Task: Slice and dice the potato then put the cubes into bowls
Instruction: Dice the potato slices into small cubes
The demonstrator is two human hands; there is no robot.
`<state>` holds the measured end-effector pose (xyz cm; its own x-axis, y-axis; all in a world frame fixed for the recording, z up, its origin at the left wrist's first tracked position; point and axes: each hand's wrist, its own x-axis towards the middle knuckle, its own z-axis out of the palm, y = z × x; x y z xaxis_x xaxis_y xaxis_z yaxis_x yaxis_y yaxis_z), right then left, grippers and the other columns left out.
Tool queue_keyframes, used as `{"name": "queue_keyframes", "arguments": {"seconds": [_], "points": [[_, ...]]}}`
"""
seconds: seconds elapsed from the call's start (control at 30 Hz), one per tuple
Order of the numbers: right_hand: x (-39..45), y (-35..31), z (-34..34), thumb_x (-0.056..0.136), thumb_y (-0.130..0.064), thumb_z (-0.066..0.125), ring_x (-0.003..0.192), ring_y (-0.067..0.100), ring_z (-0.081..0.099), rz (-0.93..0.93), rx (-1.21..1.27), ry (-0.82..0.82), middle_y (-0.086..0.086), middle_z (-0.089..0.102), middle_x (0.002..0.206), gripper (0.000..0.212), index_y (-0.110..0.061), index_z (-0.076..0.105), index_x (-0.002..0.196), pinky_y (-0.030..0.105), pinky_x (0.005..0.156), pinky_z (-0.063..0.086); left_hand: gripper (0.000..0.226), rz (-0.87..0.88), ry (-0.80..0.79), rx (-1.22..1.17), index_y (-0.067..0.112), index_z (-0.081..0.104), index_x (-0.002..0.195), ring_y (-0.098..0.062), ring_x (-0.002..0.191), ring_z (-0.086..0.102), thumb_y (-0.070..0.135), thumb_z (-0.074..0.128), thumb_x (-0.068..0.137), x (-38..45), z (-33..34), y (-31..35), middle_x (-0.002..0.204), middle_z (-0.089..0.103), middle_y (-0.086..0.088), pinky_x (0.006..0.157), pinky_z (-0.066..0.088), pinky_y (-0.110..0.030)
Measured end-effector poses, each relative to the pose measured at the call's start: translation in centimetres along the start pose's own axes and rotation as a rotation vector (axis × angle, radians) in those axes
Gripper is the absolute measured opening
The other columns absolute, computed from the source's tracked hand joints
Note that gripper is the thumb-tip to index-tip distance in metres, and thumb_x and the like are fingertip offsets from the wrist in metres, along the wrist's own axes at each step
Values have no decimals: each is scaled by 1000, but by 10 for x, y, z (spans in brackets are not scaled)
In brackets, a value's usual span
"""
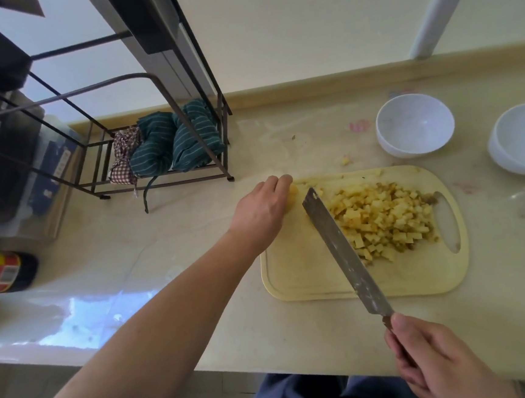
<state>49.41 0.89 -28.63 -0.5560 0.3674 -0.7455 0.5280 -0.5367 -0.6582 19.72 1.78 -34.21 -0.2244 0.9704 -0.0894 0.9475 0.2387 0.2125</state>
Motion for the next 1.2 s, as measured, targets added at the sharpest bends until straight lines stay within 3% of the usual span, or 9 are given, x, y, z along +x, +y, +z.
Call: {"name": "queue_keyframes", "arguments": {"seconds": [0.27, 0.4, 0.6, 0.7, 0.8, 0.9, 1.07, 1.2], "points": [[2, 12, 6, 83, -44, 48, 42, 15, 25, 42, 61, -21, 12, 27, 55, 44, -2, 46, 70, 20, 38, 19, 39, 102, -126, 173, 7, 43, 135, -29, 73, 55, 0, 51, 97, 9, -10, 1, 109, 50, -14, 56, 43, -38], [1, 14, 4, 83, -45, 46, 40, 15, 26, 18, 38, -13, 11, 29, 51, 46, -1, 46, 69, 19, 37, 21, 39, 67, -175, 154, 15, 40, 143, -29, 80, 60, 19, 47, 105, 14, -12, -2, 108, 55, -8, 65, 54, -42], [-1, 18, 2, 82, -48, 46, 41, 16, 30, 4, -15, 8, 13, 32, 50, 47, -3, 46, 68, 21, 38, 23, 42, 31, -323, 28, 19, 42, 150, -28, 106, 60, 20, 43, 108, 26, -23, -4, 124, 57, -7, 90, 54, -39], [-1, 20, 4, 80, -49, 47, 41, 16, 28, -6, -14, 26, 11, 32, 50, 47, -4, 46, 67, 20, 39, 20, 46, -21, -350, -15, 24, 43, 150, -25, 109, 57, 14, 42, 106, 30, -28, -7, 130, 57, -7, 86, 49, -34], [-1, 20, 5, 81, -47, 46, 39, 14, 26, -6, 9, 3, 10, 31, 48, 46, -3, 45, 68, 19, 38, 19, 50, -53, -394, -41, 26, 43, 150, -19, 99, 53, 16, 49, 102, 33, -31, -7, 126, 56, -5, 78, 43, -29], [-1, 20, 5, 82, -47, 45, 37, 14, 27, -28, -12, 8, 10, 32, 47, 47, -1, 46, 69, 18, 37, 21, 60, 0, -435, 21, 27, 38, 152, -18, 98, 54, 18, 62, 97, 31, -32, -3, 121, 56, -4, 79, 48, -28], [-1, 21, 3, 80, -50, 45, 39, 15, 28, -23, -33, 13, 10, 33, 48, 50, -1, 46, 69, 21, 39, 22, 48, -105, -295, -77, 26, 47, 146, -19, 98, 56, 16, 54, 99, 22, -32, -9, 122, 58, -3, 81, 52, -32], [0, 17, 2, 84, -49, 42, 39, 15, 26, -10, -41, -36, 9, 32, 49, 49, -1, 45, 71, 22, 39, 20, 39, -494, 21, -516, 30, 55, 135, -14, 83, 69, 16, 61, 99, -20, -29, -7, 108, 64, 0, 71, 60, -28]]}}
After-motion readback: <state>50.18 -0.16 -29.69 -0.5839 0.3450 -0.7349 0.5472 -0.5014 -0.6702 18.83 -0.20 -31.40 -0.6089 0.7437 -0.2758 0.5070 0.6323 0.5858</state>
